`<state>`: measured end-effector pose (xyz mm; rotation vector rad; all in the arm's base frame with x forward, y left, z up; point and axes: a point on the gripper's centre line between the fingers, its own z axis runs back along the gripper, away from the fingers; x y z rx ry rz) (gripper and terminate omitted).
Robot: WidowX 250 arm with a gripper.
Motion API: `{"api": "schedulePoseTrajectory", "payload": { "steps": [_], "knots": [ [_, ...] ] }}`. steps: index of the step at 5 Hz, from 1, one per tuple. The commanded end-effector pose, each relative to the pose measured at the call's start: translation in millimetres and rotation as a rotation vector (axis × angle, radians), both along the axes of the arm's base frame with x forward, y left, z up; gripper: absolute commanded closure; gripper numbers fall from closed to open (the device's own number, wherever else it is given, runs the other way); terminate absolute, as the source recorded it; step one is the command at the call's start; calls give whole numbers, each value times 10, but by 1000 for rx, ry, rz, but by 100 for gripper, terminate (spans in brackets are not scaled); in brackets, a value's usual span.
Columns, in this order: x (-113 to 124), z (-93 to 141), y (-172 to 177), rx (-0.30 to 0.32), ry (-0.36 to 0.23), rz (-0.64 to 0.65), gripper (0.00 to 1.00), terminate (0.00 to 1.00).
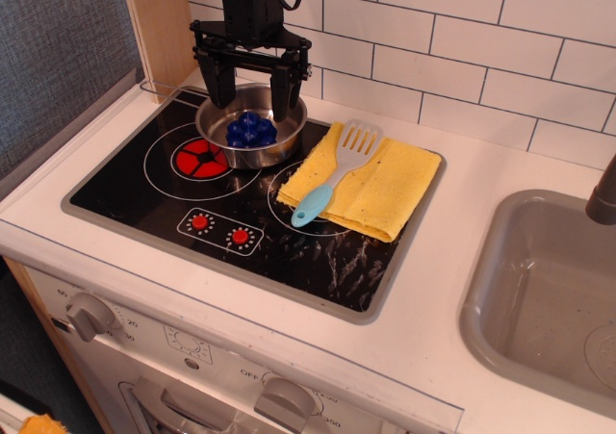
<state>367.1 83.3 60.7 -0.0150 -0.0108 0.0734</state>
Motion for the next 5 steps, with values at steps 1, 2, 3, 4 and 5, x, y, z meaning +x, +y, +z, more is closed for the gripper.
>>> {"api": "schedulePoseTrajectory", "payload": {
  "steps": [1, 2, 3, 4, 5],
  "knots": [
    [0, 0, 0, 0, 0, 0, 0, 0],
    [-148, 88, -361, -1, -30, -75, 0, 0],
    [-433, 84, -718, 6, -33, -150, 0, 0],
    [-605, 4, -838, 5, -19, -154, 0, 0],
    [-639, -255, -867, -9, 15, -120, 0, 0]
  ]
}}
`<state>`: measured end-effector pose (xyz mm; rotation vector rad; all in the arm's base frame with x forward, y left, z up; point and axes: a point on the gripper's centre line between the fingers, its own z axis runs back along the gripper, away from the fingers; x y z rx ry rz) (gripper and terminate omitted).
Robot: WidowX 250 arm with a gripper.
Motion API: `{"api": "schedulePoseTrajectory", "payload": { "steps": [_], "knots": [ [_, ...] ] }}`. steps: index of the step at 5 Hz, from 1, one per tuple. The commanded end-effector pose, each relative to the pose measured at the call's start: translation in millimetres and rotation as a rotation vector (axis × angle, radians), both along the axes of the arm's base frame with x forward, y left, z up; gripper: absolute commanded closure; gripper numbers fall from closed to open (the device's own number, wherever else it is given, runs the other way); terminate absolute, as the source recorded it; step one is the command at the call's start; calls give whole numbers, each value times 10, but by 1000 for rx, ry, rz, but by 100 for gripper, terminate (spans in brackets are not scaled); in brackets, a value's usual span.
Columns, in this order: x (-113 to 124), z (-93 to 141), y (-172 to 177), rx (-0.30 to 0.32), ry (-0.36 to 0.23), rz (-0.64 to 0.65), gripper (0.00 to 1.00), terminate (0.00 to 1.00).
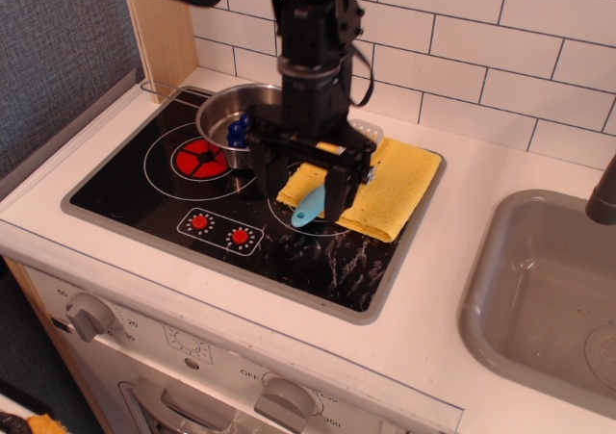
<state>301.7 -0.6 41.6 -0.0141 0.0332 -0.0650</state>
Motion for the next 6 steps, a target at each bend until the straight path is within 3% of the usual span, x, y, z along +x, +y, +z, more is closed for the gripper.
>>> {"api": "schedulePoseTrajectory", "payload": {
  "steps": [1, 2, 3, 5, 6],
  "knots": [
    [5, -245, -7, 11, 11, 31, 0, 0],
    [-2, -350, 41, 32, 25, 45, 0, 0],
    [8, -414, 75, 29, 29, 49, 100, 0],
    [35, -283, 48, 35, 8, 26, 100, 0],
    [-5, -31, 8, 31, -34, -3, 100, 0]
  ]
}}
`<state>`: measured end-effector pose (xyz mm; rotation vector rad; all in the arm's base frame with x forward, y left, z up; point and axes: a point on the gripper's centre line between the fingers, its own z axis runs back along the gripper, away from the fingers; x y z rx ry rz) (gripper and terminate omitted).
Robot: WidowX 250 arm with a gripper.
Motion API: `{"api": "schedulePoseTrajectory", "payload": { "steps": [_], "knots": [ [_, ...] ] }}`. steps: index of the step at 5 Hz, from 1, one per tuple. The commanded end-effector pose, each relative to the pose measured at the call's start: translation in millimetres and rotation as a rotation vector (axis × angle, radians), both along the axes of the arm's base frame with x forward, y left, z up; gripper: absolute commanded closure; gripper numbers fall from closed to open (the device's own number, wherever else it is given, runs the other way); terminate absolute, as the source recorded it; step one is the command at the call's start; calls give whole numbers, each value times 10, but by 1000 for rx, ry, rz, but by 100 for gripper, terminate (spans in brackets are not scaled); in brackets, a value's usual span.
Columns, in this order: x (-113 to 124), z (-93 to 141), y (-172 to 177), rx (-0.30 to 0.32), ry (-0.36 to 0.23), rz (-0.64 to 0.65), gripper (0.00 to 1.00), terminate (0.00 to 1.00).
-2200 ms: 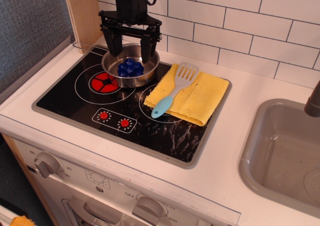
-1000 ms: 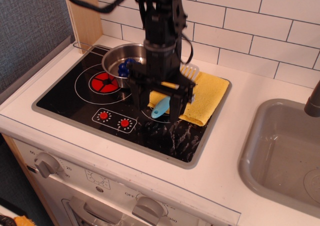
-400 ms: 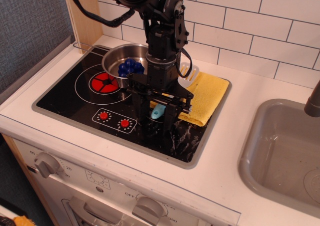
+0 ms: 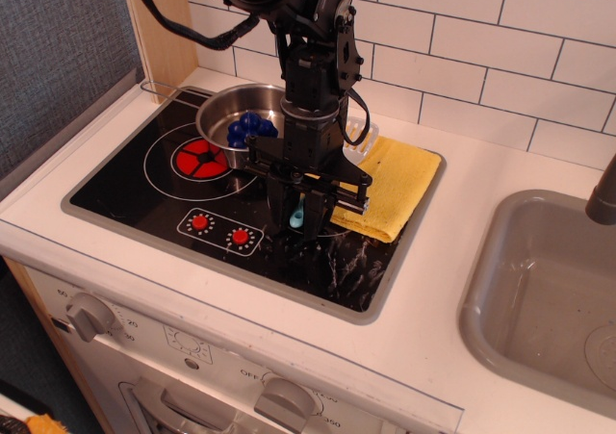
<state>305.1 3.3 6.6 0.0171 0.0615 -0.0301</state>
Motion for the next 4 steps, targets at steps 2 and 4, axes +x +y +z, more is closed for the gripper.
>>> {"api": "schedulePoseTrajectory", "payload": {
  "steps": [2, 4],
  "knots": [
    [-242, 745, 420, 14, -147, 99, 100, 0],
    [-463, 348, 1405, 20, -103, 225, 100, 0]
  ]
}}
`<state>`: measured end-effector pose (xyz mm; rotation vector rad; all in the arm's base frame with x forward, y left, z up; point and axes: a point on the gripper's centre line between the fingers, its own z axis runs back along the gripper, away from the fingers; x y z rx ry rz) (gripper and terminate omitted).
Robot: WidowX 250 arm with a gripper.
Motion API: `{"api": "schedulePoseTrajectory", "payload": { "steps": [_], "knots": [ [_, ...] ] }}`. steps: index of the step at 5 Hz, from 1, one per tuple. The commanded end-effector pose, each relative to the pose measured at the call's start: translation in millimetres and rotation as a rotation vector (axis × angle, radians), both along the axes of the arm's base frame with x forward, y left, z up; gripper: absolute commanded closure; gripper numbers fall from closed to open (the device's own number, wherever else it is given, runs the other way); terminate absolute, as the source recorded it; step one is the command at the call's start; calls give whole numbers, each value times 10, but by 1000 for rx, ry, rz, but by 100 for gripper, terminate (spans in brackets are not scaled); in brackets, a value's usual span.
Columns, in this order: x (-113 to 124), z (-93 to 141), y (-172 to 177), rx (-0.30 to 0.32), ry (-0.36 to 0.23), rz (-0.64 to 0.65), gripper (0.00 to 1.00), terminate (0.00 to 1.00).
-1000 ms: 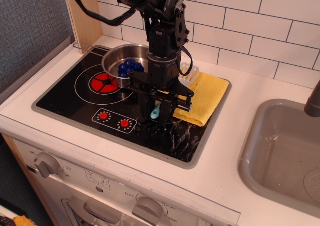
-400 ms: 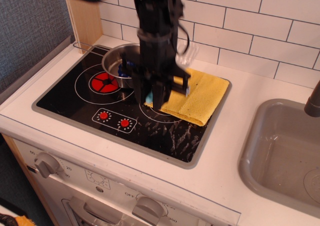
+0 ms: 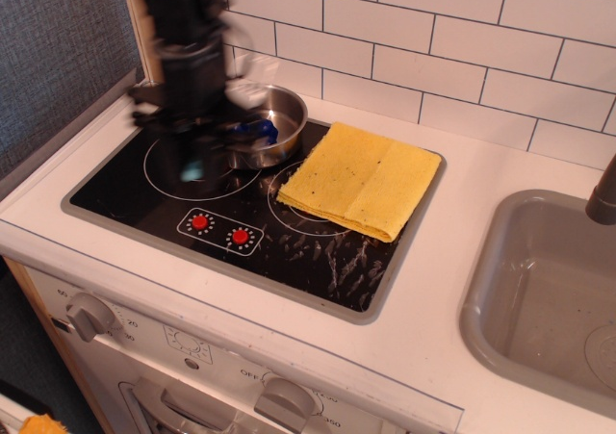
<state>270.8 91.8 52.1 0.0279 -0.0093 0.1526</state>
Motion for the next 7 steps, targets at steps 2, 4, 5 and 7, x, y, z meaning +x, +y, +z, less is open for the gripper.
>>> {"api": "schedulePoseTrajectory", "payload": {
  "steps": [2, 4, 5, 7],
  "knots": [
    [-159, -323, 885, 41, -40, -88, 100, 0],
    [-145, -355, 815, 28, -23, -87, 0, 0],
    [-162, -276, 791, 31, -43, -55, 0, 0],
    [-183, 30, 572, 45, -127, -28, 0, 0]
  ]
}}
